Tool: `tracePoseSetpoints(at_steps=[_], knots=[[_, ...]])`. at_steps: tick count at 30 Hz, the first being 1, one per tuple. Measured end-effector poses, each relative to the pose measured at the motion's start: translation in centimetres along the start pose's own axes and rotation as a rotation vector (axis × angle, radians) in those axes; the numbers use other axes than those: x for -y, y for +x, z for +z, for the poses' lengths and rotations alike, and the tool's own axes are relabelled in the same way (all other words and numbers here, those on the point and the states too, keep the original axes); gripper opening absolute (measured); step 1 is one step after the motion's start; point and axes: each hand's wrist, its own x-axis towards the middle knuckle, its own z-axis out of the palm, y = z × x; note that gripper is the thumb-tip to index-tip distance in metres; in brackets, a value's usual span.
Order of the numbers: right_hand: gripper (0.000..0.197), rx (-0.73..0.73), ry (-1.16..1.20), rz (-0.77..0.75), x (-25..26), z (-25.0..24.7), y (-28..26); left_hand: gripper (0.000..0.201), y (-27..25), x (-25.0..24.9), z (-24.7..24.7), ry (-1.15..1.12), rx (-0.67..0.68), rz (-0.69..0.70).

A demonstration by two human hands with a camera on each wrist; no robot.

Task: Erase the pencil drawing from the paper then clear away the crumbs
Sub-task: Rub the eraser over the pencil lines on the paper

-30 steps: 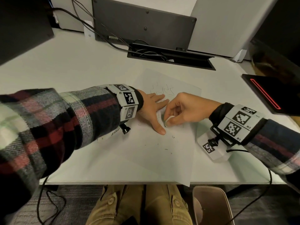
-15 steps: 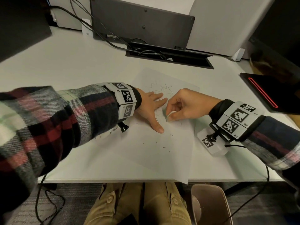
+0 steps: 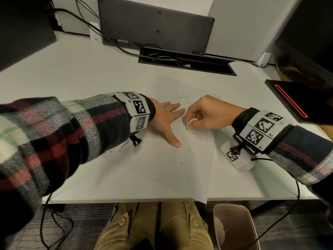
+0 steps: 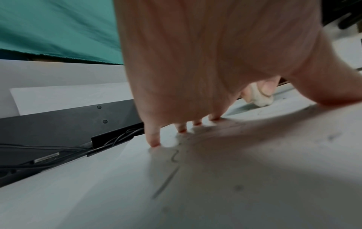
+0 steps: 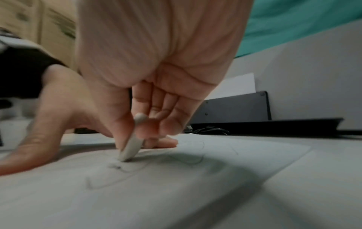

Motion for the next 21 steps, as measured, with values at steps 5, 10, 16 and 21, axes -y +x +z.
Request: tracePoseSetpoints(at_steps=[5, 10, 16, 21], knots=[[0.005, 0.047, 0.073, 0.0, -0.4, 0.4, -0.9, 0.114, 0.1, 0.3, -0.1, 0.005, -0.005, 0.022], [0.006, 0.055, 0.055, 0.014, -1.3, 0.6, -1.0, 0.115, 0.3, 0.5, -0.8, 0.021, -0.016, 0.059], [0.008, 0.008, 0.081, 0.006, -1.1, 0.6, -1.0, 0.113, 0.3, -0.2, -0.7, -0.03, -0.02, 0.021], [0.01, 0.13, 0.193, 0.021, -0.7, 0.8, -1.4, 0.115, 0.6, -1.2, -0.3, 0.037, -0.013, -0.03]])
